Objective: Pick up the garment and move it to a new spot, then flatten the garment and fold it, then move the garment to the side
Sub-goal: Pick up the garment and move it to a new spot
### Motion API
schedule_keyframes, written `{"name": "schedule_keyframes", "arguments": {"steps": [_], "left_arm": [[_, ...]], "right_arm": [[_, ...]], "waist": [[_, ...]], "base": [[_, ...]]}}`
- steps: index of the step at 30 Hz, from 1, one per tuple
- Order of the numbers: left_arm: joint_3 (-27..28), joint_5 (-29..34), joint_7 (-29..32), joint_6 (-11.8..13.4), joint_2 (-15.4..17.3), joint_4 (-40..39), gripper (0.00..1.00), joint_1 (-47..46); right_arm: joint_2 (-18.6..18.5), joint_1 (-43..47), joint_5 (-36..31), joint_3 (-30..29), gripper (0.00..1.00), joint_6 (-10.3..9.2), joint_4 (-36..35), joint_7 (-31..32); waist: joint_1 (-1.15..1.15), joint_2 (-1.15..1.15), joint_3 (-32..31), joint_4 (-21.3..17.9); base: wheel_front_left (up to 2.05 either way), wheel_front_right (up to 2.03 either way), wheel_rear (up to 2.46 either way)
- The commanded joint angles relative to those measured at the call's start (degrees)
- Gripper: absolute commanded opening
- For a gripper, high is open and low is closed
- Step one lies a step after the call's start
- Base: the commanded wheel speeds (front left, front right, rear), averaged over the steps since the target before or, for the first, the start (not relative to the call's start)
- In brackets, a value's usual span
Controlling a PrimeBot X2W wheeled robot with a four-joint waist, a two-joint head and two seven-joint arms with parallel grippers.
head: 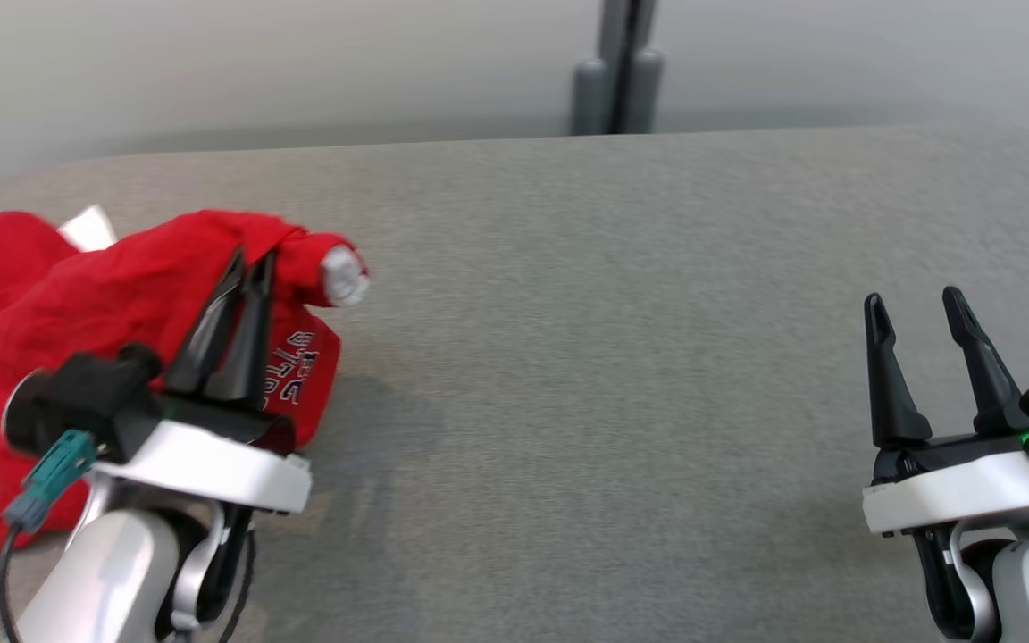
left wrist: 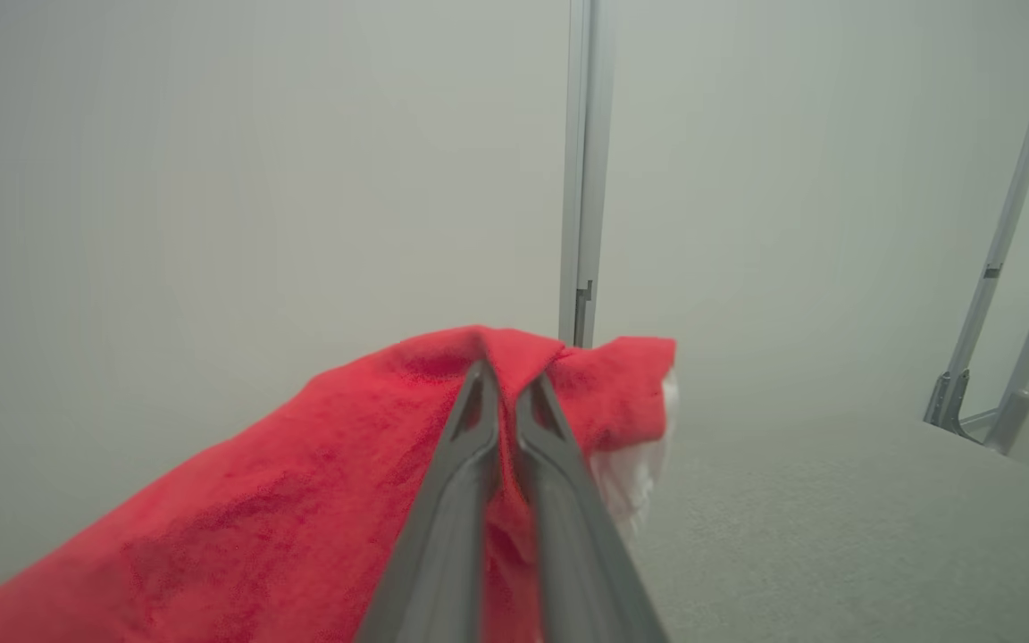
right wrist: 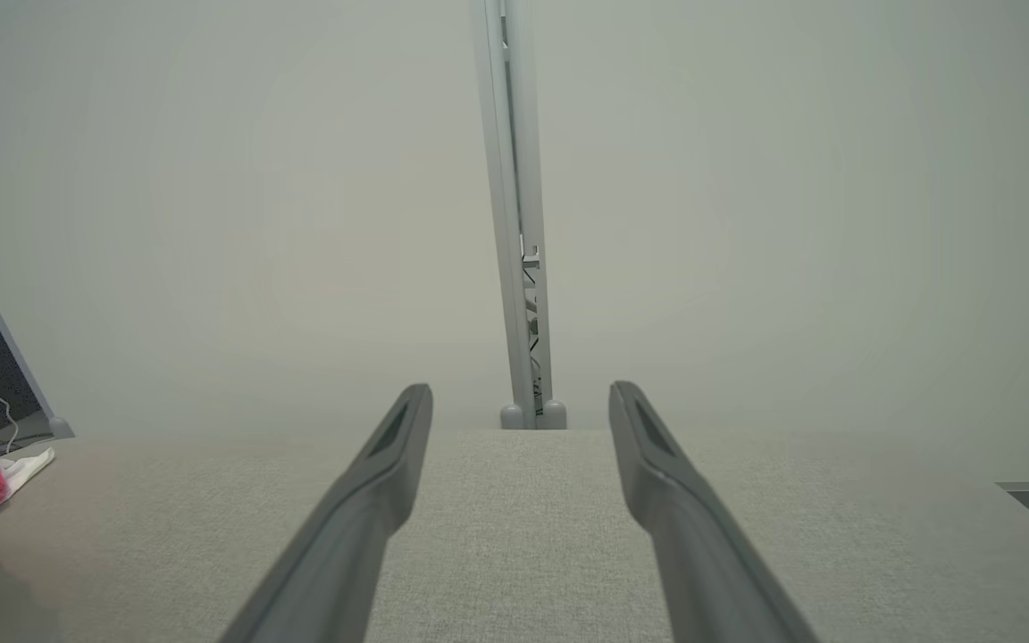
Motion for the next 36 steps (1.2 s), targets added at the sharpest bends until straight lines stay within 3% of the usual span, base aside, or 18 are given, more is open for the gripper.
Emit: {"name": "schedule_keyframes", "arguments": {"steps": [1, 9, 12, 22, 23, 24, 25, 30, 36], "left_arm": [[-0.8, 0.6, 0.3, -0.9, -0.3, -0.3, 0.00, -2.4], [-8.4, 2.8, 3.6, -5.8, -3.3, 2.6, 0.00, -10.8], [-12.8, 3.2, 5.5, -8.1, -5.9, 6.7, 0.00, -13.1], [-20.2, 2.8, 7.0, -13.2, -10.5, 22.5, 0.00, -14.8], [-20.8, 2.5, 7.0, -13.6, -10.9, 23.6, 0.29, -14.8], [-21.0, 2.6, 6.6, -13.9, -11.2, 24.4, 0.84, -15.2], [-21.3, 2.7, 6.2, -14.0, -11.4, 25.1, 1.00, -15.4], [-21.6, 2.8, 3.3, -14.5, -12.3, 26.6, 1.00, -15.0], [-19.1, 1.6, -2.0, -12.4, -12.2, 24.5, 1.00, -12.7]], "right_arm": [[-0.4, -0.8, 0.3, 0.0, 1.00, 0.13, -0.6, 0.0], [-0.4, -1.5, 2.4, 0.5, 1.00, 0.13, -0.1, -1.6], [-0.3, -1.1, 3.9, 0.5, 1.00, 0.13, 1.0, -3.0], [-0.4, -2.2, 6.3, 1.7, 1.00, 0.13, 3.9, -5.9], [-0.4, -2.3, 6.5, 1.7, 1.00, 0.13, 4.3, -6.0], [-0.3, -2.3, 6.5, 1.6, 1.00, 0.13, 4.6, -6.2], [-0.3, -2.4, 6.5, 1.5, 1.00, 0.13, 5.0, -6.3], [-0.4, -3.0, 5.8, 1.0, 1.00, 0.13, 5.7, -6.7], [-0.4, -2.7, 4.7, 0.5, 1.00, 0.13, 6.7, -6.6]], "waist": [[0.00, 0.00, 1.9, -4.5], [0.00, 0.00, 5.7, -14.1], [0.00, 0.00, 7.7, -17.6], [0.00, 0.00, 11.6, -20.1], [0.00, 0.00, 11.6, -19.9], [0.00, 0.00, 11.6, -19.6], [0.00, 0.00, 11.6, -19.2], [0.00, 0.00, 10.5, -17.1], [0.00, 0.00, 7.4, -13.2]], "base": [[0.00, 0.00, 0.00], [0.00, 0.00, 0.00], [0.00, 0.00, 0.00], [0.00, 0.00, 0.00], [0.00, 0.00, 0.00], [0.00, 0.00, 0.00], [0.00, 0.00, 0.00], [0.00, 0.00, 0.00], [0.00, 0.00, 0.00]]}}
